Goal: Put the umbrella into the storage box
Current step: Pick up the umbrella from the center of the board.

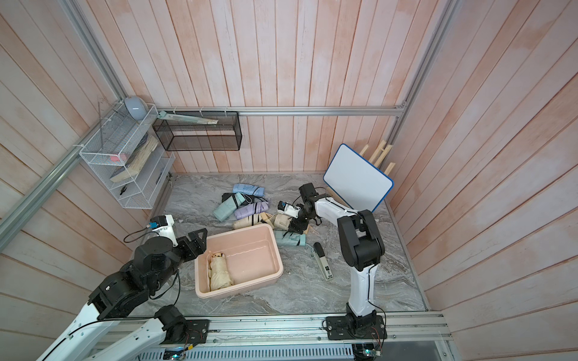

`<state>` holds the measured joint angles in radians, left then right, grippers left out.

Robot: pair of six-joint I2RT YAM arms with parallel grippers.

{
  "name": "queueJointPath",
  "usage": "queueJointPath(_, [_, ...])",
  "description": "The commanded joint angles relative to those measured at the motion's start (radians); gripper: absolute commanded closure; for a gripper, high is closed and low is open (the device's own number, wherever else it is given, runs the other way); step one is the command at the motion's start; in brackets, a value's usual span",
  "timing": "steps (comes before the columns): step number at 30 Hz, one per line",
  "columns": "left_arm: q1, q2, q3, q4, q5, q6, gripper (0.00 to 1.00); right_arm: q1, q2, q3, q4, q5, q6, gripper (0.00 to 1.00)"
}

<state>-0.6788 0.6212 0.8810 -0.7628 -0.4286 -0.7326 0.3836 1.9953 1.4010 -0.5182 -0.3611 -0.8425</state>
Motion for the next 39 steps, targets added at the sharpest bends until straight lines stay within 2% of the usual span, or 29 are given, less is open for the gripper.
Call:
queueJointPath(1, [0.007,0.007,0.021,0.036,-0.014,0.028,0.13,-0.001,0.013,0.005,-0.034,0.029,-0.018,0.17])
queueJointPath(17, [0.014,0.023,0.03,0.057,-0.003,0.033,0.13,0.009,0.085,0.039,-0.028,0.042,-0.042,0.2])
queueJointPath(24, [0.016,0.053,0.045,0.042,0.011,0.026,0.13,0.009,0.09,0.069,-0.051,0.009,-0.048,0.34])
queueJointPath(29, [0.016,0.067,0.061,0.057,0.021,0.011,0.13,0.009,0.05,0.076,-0.06,0.019,-0.05,0.48])
queueJointPath(39, [0.016,0.134,0.172,0.1,0.054,-0.002,0.13,-0.005,-0.17,-0.009,0.039,0.084,-0.018,0.61])
